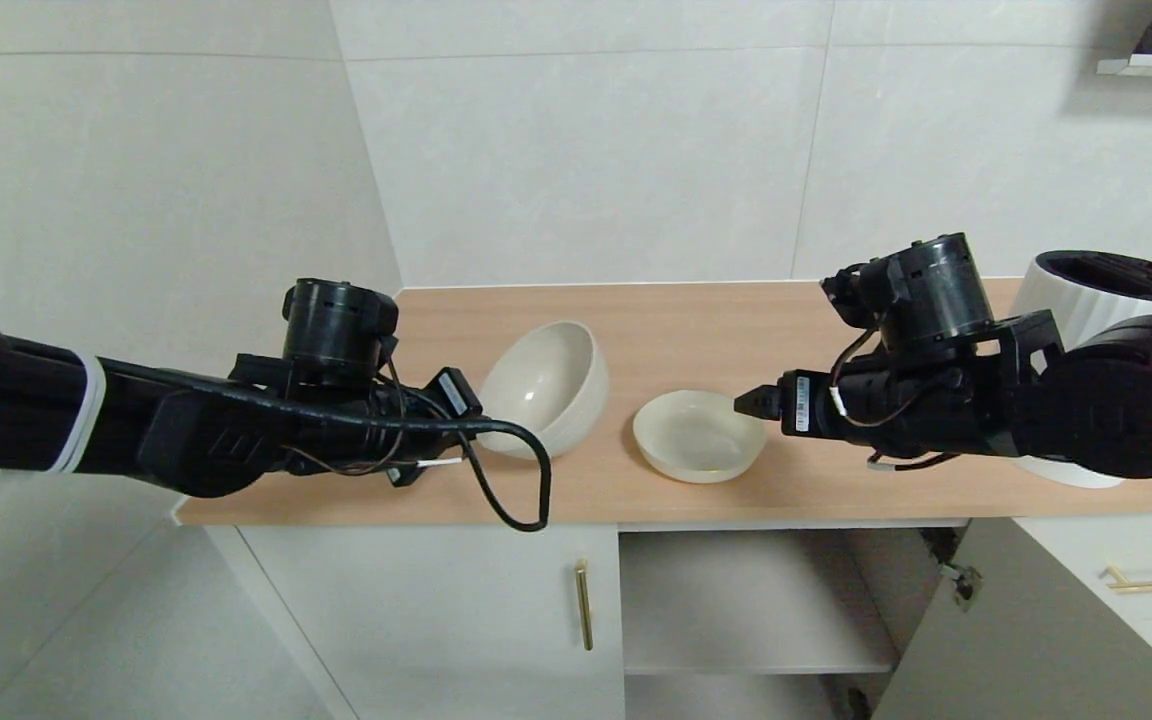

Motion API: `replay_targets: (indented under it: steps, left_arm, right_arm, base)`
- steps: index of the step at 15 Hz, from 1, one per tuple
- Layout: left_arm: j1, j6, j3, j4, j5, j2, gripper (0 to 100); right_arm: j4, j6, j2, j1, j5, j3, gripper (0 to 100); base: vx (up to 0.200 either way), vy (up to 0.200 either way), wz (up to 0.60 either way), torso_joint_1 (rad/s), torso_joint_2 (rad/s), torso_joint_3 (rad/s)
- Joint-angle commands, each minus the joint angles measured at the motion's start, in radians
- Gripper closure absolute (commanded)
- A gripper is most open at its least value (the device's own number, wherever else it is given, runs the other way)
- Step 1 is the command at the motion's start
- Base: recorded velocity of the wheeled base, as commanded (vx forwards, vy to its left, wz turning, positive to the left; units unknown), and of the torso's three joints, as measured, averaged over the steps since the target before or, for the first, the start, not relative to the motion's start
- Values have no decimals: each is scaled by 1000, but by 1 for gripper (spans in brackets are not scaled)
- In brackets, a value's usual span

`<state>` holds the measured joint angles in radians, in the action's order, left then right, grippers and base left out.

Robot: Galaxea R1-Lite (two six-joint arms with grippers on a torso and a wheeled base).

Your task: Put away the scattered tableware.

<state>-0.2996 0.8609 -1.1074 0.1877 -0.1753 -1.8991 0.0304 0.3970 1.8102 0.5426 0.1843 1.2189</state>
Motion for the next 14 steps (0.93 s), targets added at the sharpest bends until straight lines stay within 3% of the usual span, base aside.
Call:
replay_targets:
  steps: [1, 6, 9, 14]
  left_arm:
    - [0, 0, 0, -1, -1, 8, 100]
    - [0, 1, 1, -2, -4, 37, 100]
    - [0, 1, 3, -2, -9, 55, 100]
    - [0, 1, 5, -2, -9, 55, 100]
  right_arm:
    - [0, 2, -3, 0, -2, -10, 0]
    - [-3, -9, 12, 5, 14, -2, 0]
    - [-4, -17, 67, 10, 121, 19, 0]
    - [6, -10, 172, 37, 178, 45, 0]
  base:
    - [0, 0, 0, 0, 0, 0]
    - [0, 0, 0, 0, 0, 0]
    - [0, 0, 0, 0, 0, 0]
    - [0, 0, 0, 0, 0, 0]
